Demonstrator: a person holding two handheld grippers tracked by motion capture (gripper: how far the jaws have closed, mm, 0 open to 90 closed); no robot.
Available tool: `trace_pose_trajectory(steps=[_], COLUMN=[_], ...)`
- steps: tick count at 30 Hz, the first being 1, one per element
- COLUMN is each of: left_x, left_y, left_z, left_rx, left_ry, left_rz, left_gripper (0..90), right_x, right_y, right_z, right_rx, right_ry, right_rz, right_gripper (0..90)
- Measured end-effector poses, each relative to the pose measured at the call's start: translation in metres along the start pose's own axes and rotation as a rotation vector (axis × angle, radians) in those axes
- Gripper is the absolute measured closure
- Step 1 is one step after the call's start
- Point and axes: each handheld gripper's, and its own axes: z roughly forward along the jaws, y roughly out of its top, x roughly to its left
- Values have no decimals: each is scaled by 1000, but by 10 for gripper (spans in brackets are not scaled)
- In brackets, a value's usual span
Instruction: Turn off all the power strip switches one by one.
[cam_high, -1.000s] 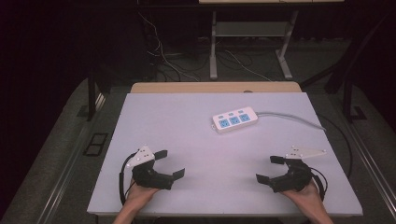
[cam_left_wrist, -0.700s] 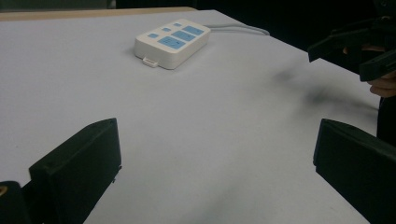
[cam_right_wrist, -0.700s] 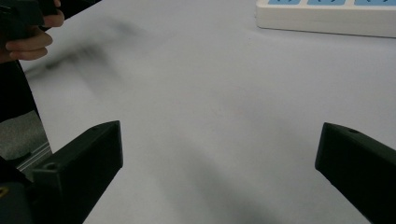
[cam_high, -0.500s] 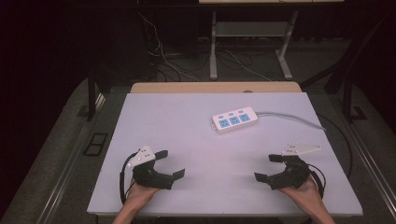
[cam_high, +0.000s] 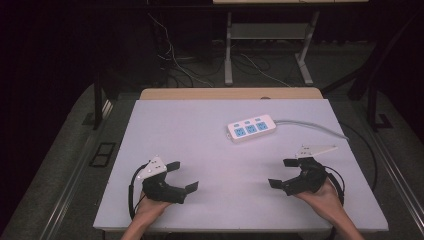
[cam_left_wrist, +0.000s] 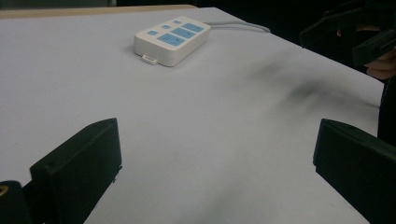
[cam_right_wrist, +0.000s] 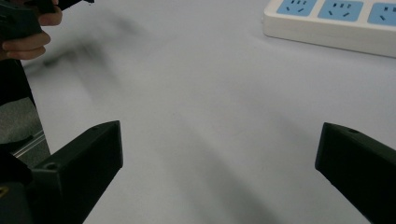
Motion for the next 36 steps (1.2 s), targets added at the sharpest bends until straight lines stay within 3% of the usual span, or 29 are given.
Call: trace_pose_trajectory(steps=[22, 36], left_x=[0, 1], left_y=[0, 0], left_z=[-1, -2], left_rx=[-6, -13], left_ry=[-2, -5], left_rz=[-5, -11], left_gripper=[0, 0], right_x=[-2, -4], right_y=[50, 76], right_z=[23, 41], right_rx=[51, 85], right_ry=[37, 34], right_rz=[-59, -77], right_gripper=[6, 6])
